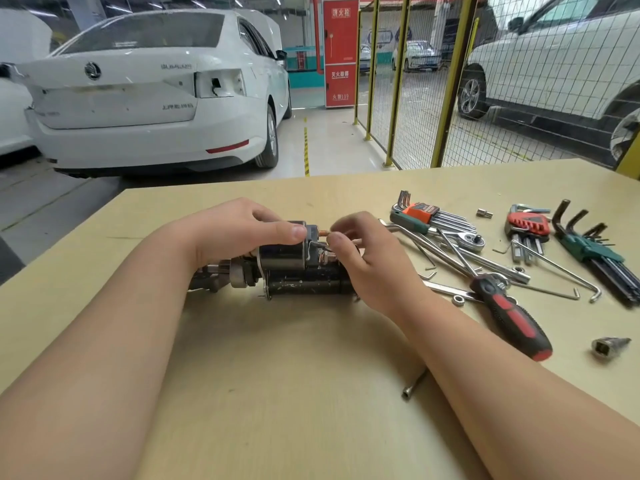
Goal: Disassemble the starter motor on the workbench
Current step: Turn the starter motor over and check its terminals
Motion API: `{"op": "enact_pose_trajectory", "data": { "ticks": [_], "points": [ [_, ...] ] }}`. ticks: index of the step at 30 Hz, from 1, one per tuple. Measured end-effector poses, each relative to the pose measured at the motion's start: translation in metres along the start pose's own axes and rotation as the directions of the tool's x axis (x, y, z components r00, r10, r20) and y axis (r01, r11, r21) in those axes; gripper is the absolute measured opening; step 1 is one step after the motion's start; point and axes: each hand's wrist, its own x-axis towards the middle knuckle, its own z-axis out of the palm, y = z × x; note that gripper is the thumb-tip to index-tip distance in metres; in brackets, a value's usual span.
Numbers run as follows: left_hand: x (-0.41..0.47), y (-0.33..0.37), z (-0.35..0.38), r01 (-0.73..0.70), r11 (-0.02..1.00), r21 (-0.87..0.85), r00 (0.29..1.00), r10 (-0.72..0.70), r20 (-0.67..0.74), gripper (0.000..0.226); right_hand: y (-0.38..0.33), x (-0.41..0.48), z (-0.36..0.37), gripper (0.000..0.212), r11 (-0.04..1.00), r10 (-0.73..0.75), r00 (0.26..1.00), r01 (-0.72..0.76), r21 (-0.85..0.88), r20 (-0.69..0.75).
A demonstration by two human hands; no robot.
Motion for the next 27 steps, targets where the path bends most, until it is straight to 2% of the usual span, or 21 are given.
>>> {"op": "enact_pose_trajectory", "data": {
  "ticks": [2, 5, 7, 9, 14, 16, 20, 23, 25, 27],
  "points": [
    [0.003, 0.001, -0.002, 0.008, 1.0, 0.005, 1.0, -0.008, 0.016, 0.051, 0.005, 0.0, 0.001, 0.017, 1.0, 0.015, 0.994, -0.017, -0.026, -0.106],
    [0.008, 0.0, -0.005, 0.063, 0.998, 0.004, 0.998, -0.064, 0.026, 0.07, 0.009, -0.001, 0.006, 0.023, 0.977, 0.092, 0.97, -0.131, -0.166, -0.223],
    [0.011, 0.0, -0.005, 0.077, 0.997, -0.002, 0.997, -0.077, 0.026, 0.074, 0.006, -0.003, 0.012, 0.033, 0.96, 0.176, 0.965, -0.212, -0.181, -0.196],
    [0.012, 0.0, -0.005, 0.076, 0.997, -0.009, 0.997, -0.076, 0.026, 0.067, 0.004, -0.004, 0.013, 0.04, 0.954, 0.186, 0.96, -0.227, -0.196, -0.208],
    [0.014, 0.001, -0.005, 0.113, 0.993, -0.035, 0.993, -0.112, 0.028, 0.061, -0.003, -0.007, 0.011, 0.043, 0.958, 0.222, 0.943, -0.258, -0.122, -0.249],
    [0.017, 0.001, -0.005, 0.124, 0.991, -0.055, 0.992, -0.122, 0.027, 0.07, -0.007, -0.008, 0.014, 0.041, 0.958, 0.226, 0.946, -0.259, -0.122, -0.232],
    [0.022, 0.0, -0.004, 0.17, 0.98, -0.101, 0.985, -0.167, 0.046, 0.102, -0.005, -0.007, 0.0, 0.031, 0.964, 0.212, 0.959, -0.237, -0.118, -0.188],
    [0.023, 0.0, -0.004, 0.224, 0.966, -0.128, 0.974, -0.224, 0.01, 0.099, -0.001, -0.011, -0.02, 0.026, 0.964, 0.259, 0.944, -0.266, -0.012, -0.203],
    [0.022, -0.001, -0.003, 0.241, 0.955, -0.17, 0.97, -0.245, 0.0, 0.087, -0.007, -0.016, -0.022, 0.025, 0.978, 0.188, 0.951, -0.204, -0.041, -0.246],
    [0.022, -0.001, -0.001, 0.252, 0.943, -0.218, 0.965, -0.261, -0.014, 0.077, -0.02, -0.025, -0.015, 0.026, 0.985, -0.026, 0.959, -0.024, -0.173, -0.284]
  ]
}}
